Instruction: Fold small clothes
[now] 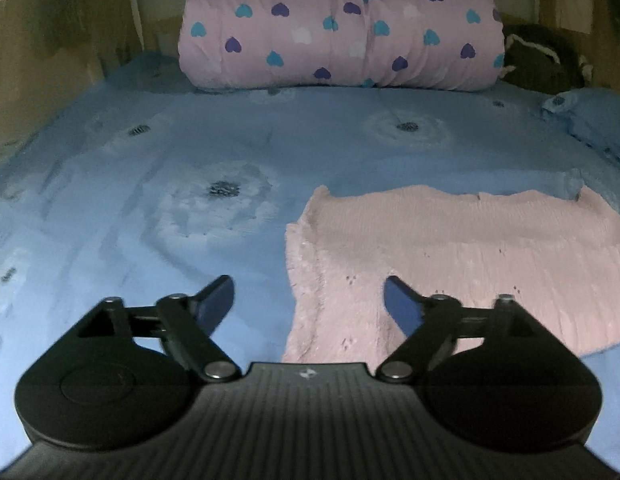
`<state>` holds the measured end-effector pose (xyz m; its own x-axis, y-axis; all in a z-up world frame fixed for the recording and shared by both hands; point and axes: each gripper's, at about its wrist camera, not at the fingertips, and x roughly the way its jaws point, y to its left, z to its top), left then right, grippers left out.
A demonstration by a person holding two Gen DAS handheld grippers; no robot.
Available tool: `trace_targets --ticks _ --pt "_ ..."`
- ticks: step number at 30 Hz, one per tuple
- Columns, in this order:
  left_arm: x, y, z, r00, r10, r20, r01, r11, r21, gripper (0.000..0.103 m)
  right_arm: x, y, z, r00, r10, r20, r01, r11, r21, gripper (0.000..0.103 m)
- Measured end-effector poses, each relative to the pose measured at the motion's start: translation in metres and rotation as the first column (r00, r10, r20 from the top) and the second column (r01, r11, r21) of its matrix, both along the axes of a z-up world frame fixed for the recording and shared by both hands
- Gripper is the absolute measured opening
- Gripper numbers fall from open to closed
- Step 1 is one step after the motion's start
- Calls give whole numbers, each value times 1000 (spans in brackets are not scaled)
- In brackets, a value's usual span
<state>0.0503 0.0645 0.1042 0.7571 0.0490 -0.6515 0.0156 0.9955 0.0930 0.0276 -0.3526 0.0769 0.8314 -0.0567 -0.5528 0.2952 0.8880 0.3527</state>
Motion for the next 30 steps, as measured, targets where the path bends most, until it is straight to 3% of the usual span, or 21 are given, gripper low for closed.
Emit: trace_targets --ticks 7,12,17,23,30 --pt "-24 3 -3 1000 -18 -14 18 1000 25 92 -43 17 2 999 25 -39 -25 1000 10 59" --pt "-20 6 -16 999 -18 -27 19 998 56 93 -66 13 -8 997 -30 -70 31 999 12 62" --pt "-8 13 -34 998 -26 -63 26 1000 -6 93 -73 3 -34 992 -86 -87 95 990 103 64" --pt "10 20 -59 989 -14 -147 2 997 -79 93 -60 1 -60 991 -73 -111 97 970 224 66" --pt "21 27 -61 983 -16 -180 -13 988 -156 93 -23 -3 -63 995 -40 -96 60 973 222 66"
